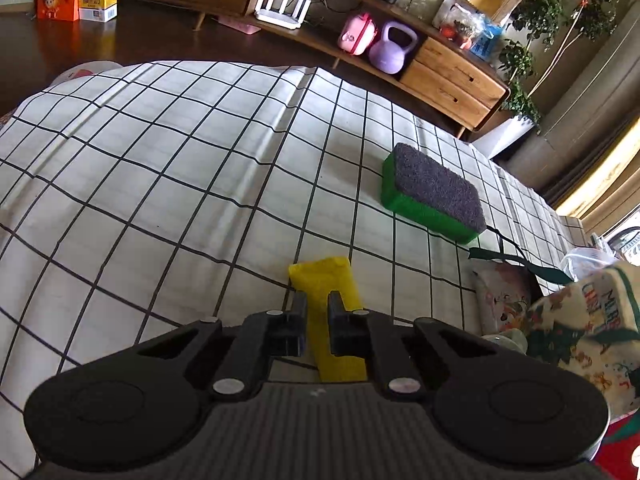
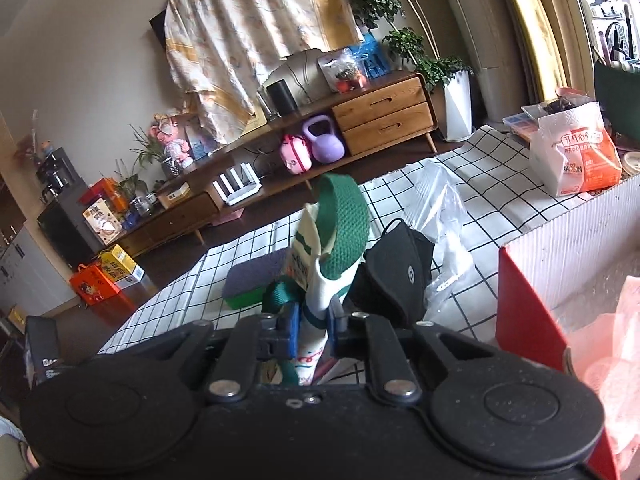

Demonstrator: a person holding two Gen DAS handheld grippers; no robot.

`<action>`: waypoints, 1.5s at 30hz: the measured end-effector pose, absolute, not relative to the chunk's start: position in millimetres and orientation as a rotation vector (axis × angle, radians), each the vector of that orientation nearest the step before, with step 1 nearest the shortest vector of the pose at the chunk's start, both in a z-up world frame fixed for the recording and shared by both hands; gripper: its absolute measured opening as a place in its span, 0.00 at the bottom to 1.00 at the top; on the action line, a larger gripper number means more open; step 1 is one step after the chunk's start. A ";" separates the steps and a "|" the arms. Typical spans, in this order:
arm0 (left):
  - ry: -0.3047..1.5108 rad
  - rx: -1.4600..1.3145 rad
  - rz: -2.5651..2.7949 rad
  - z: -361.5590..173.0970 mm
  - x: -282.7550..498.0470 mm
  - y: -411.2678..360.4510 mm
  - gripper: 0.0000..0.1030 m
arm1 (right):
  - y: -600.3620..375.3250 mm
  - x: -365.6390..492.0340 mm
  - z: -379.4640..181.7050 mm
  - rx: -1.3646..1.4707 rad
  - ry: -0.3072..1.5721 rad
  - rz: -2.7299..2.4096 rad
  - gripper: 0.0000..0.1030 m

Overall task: Organize soft objects
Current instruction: 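Grasp the yellow sponge with the left tool while the right tool grasps the tote bag handle, then carry the yellow sponge with the left tool while the right tool carries the tote bag to the box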

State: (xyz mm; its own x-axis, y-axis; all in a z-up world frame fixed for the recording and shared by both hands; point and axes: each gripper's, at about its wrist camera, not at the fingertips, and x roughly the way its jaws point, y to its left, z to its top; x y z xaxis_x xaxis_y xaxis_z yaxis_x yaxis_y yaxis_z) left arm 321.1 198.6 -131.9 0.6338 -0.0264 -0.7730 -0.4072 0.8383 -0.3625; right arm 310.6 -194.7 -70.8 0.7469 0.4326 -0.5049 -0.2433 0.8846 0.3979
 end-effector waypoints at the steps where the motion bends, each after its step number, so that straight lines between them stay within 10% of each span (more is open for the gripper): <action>1: 0.871 -0.547 0.236 -130.9 321.4 197.3 0.10 | -195.7 309.2 -69.7 0.315 0.626 0.379 0.12; 6: 0.912 -0.566 0.249 -129.8 327.1 194.3 0.17 | -200.0 303.5 -68.6 0.300 0.633 0.390 0.12; 12: 0.929 -0.577 0.264 -130.2 336.4 191.2 0.61 | -205.2 302.4 -73.9 0.316 0.648 0.394 0.12; 23: 0.953 -0.472 0.336 -135.1 355.9 169.4 0.60 | -208.0 301.3 -76.1 0.322 0.649 0.400 0.12; 28: 0.944 -0.440 0.354 -135.0 357.1 164.7 0.37 | -208.0 301.3 -76.1 0.322 0.649 0.400 0.12; 45: 0.873 -0.453 0.315 -132.6 331.9 190.6 0.36 | -211.1 282.8 -67.6 0.286 0.624 0.439 0.11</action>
State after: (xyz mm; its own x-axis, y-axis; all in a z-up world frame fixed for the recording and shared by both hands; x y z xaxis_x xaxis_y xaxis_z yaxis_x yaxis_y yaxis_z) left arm 331.9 190.6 -132.6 0.6060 0.0816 -0.7913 -0.4430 0.8608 -0.2505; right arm 282.8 -211.1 -67.6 0.7247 0.4762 -0.4981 -0.3075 0.8703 0.3846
